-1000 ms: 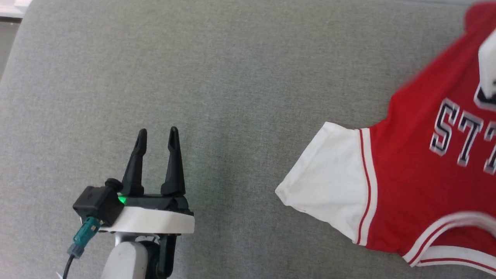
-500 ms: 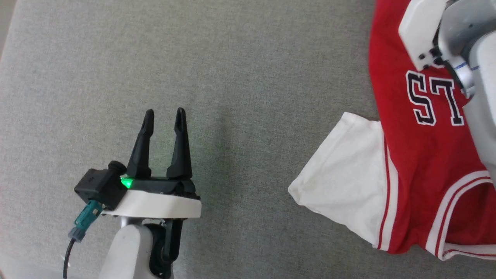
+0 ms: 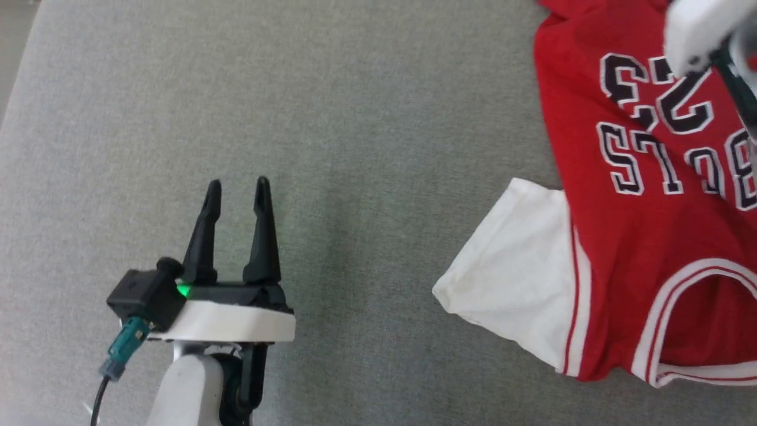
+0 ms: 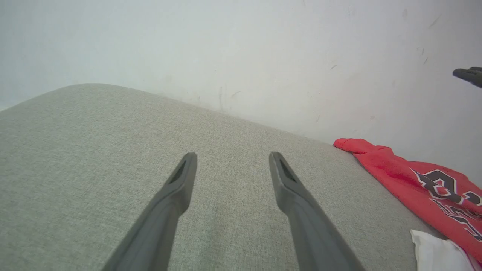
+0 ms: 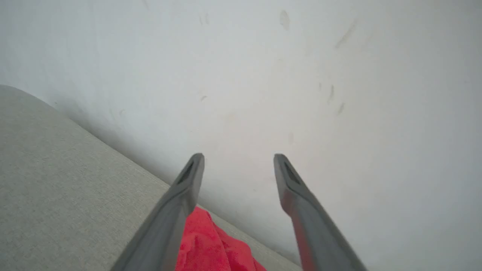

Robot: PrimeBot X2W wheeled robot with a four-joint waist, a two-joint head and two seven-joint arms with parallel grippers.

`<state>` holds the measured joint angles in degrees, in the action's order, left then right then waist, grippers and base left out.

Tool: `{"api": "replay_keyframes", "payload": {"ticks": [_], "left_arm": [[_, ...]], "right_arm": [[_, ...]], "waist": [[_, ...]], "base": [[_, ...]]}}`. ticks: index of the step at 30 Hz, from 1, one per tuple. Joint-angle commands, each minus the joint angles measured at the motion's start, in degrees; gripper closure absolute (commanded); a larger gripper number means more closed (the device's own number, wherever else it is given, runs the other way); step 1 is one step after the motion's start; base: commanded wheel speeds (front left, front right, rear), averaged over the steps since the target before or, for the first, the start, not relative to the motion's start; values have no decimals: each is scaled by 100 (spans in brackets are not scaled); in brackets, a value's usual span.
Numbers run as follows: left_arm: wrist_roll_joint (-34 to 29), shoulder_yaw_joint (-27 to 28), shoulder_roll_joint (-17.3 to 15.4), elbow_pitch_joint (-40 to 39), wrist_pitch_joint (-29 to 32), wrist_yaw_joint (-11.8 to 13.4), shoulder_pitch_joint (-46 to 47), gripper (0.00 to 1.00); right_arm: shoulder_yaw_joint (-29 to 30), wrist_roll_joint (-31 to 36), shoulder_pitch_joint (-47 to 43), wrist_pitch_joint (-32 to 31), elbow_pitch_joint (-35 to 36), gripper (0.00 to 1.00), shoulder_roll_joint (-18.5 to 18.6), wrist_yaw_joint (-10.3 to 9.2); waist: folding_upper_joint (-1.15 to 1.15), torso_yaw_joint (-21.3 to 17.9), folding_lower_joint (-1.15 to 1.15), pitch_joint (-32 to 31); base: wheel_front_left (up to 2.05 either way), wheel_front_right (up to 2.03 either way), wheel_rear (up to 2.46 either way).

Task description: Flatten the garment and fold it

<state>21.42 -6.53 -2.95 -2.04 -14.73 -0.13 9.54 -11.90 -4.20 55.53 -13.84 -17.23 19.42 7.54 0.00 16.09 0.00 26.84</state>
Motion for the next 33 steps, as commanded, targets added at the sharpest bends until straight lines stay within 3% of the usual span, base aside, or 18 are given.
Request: {"api": "replay_keyframes", "payload": {"ticks": [1,5,9,13,17,19,23,27,30,33], "left_arm": [[-66,42,7,-28,-27,-6,-93,0],[-251,172,7,-117,-27,-81,-297,0],[-377,207,7,-184,-27,-170,-473,0],[-402,245,7,-236,-27,-184,-665,0],[-467,264,7,-206,-27,-214,-957,0],[-481,291,7,-218,-27,-202,-1079,0],[-486,336,7,-282,-27,-219,-1256,0],[-598,189,5,-196,-21,-322,-1205,0],[-651,-149,-97,-115,380,-475,-947,0],[-684,-603,-267,-53,1227,-603,-570,0]], "right_arm": [[131,-30,-272,67,134,0,28,-5],[1003,81,-1445,328,1131,0,-186,-5],[1968,286,-2912,660,2203,0,-823,-5],[2371,544,-4402,1358,2962,0,-1373,-5],[2663,504,-5607,2077,2967,0,-1639,-5],[2787,48,-5927,2367,2726,0,-1649,-5],[2836,-508,-6140,2707,2328,0,-1652,-5],[2812,-468,-6041,2817,2204,0,-1653,-5],[2879,-370,-5942,2844,2231,0,-1653,-5],[2914,-354,-5913,2852,2282,0,-1653,-5]], "waist": [[0,-394,0,-450],[0,-665,0,-758],[0,-885,0,-976],[0,-1051,0,-1117],[0,-1200,0,-1201],[0,-1270,0,-1234],[0,-1380,0,-1312],[0,-1406,0,-1398],[0,-1373,0,-1452],[0,-1303,0,-1441]], "base": [[0,0,0],[0,0,0],[0,0,0],[0,0,0],[0,0,0],[0,0,0],[0,0,0],[0,0,0],[0,0,0],[0,0,0]]}}
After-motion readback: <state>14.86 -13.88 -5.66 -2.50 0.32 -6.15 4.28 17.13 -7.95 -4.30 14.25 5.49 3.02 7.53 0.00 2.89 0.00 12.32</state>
